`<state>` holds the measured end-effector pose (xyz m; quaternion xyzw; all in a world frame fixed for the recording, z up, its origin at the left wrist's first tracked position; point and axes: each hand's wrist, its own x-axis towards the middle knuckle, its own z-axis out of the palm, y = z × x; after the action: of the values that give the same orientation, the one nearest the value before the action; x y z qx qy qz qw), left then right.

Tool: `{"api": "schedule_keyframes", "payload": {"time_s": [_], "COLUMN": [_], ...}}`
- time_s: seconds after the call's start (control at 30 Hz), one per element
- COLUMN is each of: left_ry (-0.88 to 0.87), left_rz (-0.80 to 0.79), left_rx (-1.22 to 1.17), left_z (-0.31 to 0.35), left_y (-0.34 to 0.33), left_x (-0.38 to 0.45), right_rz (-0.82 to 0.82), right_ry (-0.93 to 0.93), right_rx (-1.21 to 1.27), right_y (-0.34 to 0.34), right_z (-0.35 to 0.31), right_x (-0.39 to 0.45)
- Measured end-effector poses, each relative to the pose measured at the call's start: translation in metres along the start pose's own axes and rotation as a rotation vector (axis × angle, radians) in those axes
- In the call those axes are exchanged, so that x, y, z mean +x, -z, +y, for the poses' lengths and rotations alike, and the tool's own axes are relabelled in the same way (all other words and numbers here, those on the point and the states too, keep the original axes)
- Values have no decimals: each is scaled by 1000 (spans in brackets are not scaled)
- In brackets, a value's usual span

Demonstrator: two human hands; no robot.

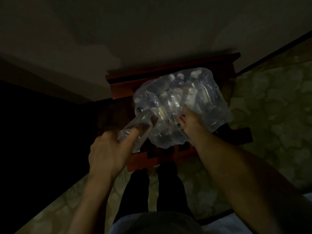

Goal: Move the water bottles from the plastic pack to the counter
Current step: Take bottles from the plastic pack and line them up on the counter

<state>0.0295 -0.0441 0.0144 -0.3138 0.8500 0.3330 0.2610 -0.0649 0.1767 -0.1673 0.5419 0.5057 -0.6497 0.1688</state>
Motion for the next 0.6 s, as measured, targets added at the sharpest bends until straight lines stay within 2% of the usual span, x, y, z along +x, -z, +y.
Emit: {"api": "schedule_keyframes", "payload": {"time_s": [0.23,0.43,0.6], "left_ry": [-13,-65,-87], "left_rz": [-2,10,-48], "left_rx": [-52,-169,-262], "left_z": [5,18,21], "left_y": [-3,-1,4], "left_x": [5,-3,-12], "right_rz": [-45,-167,-145], "right_ry": [-56,-173,-260], "right_rx": [-6,-269,-254], "right_y": [-2,17,30], "right_z": [-1,-17,-18], "right_x": [-36,-82,-122]}}
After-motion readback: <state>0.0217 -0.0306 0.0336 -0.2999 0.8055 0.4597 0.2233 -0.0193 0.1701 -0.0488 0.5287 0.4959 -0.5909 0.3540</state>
